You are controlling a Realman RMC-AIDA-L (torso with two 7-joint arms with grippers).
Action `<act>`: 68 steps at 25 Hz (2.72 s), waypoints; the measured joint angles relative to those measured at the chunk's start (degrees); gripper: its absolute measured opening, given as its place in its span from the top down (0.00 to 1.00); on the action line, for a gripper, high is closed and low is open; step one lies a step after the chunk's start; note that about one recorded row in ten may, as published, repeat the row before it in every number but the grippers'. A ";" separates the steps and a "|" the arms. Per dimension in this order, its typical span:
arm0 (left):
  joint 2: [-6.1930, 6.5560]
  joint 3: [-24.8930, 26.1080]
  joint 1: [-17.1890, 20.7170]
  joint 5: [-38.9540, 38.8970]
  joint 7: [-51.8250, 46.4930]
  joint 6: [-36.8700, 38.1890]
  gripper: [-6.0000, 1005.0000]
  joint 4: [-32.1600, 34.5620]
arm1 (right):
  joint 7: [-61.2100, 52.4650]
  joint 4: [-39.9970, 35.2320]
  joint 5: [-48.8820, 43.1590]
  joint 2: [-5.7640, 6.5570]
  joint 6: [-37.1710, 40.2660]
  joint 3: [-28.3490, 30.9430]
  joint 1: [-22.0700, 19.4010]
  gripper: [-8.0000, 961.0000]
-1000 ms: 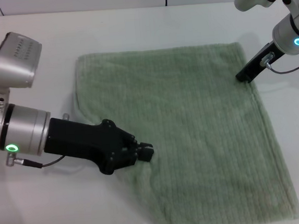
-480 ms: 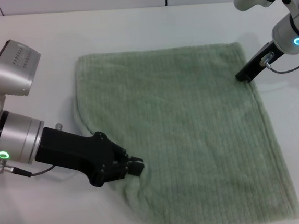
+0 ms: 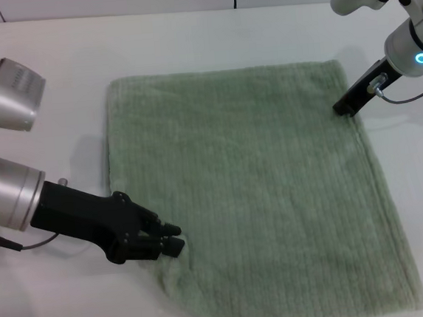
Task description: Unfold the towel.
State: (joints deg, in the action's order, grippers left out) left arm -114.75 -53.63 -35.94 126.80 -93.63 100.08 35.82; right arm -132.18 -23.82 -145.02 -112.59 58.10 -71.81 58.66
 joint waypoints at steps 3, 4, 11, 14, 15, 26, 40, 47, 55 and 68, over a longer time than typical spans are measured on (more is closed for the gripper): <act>0.31 2.08 0.33 0.38 0.01 1.52 0.75 1.13 | 0.00 0.00 0.00 -0.01 -0.03 0.06 0.02 0.99; 0.31 2.08 0.33 0.38 0.01 1.52 0.73 1.13 | 0.00 0.00 0.00 -0.01 -0.05 0.07 0.03 0.99; 0.63 3.02 0.95 0.63 0.25 1.84 0.60 2.77 | 0.00 0.04 0.00 -0.06 -0.06 -0.05 0.05 0.99; 0.81 3.64 1.21 0.59 0.37 2.01 0.55 3.16 | 0.00 0.08 0.00 -0.08 0.00 -0.08 0.05 0.99; 1.07 6.06 1.39 0.36 0.86 2.23 0.53 3.45 | 0.00 0.08 0.00 -0.08 0.03 -0.09 0.05 0.99; -3.23 21.04 2.08 -3.25 10.35 -16.18 0.52 -1.31 | -0.29 -1.98 -0.01 -0.41 -0.88 0.25 0.74 0.99; -3.45 29.55 2.97 -34.90 32.78 -34.15 0.51 -17.94 | -1.26 -26.13 5.42 -7.00 -30.95 -16.99 -11.50 0.99; -3.86 30.43 2.47 -51.87 52.43 -36.32 0.51 -28.82 | -0.93 -19.49 7.43 -7.20 -77.27 -48.74 -20.08 0.99; -4.09 35.97 0.97 -59.11 70.21 -36.67 0.50 -37.46 | -10.29 -10.05 13.28 -7.28 -102.89 -61.38 -25.07 0.98; -4.08 41.08 0.70 -58.85 74.38 -39.68 0.34 -41.94 | -36.81 4.43 13.78 -6.84 -118.82 -59.10 -31.82 0.65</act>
State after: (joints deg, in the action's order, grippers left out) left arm -118.83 -12.55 -35.24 67.94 -19.24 60.40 -6.11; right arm -168.99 -19.39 -131.24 -119.43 -60.73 -130.90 26.84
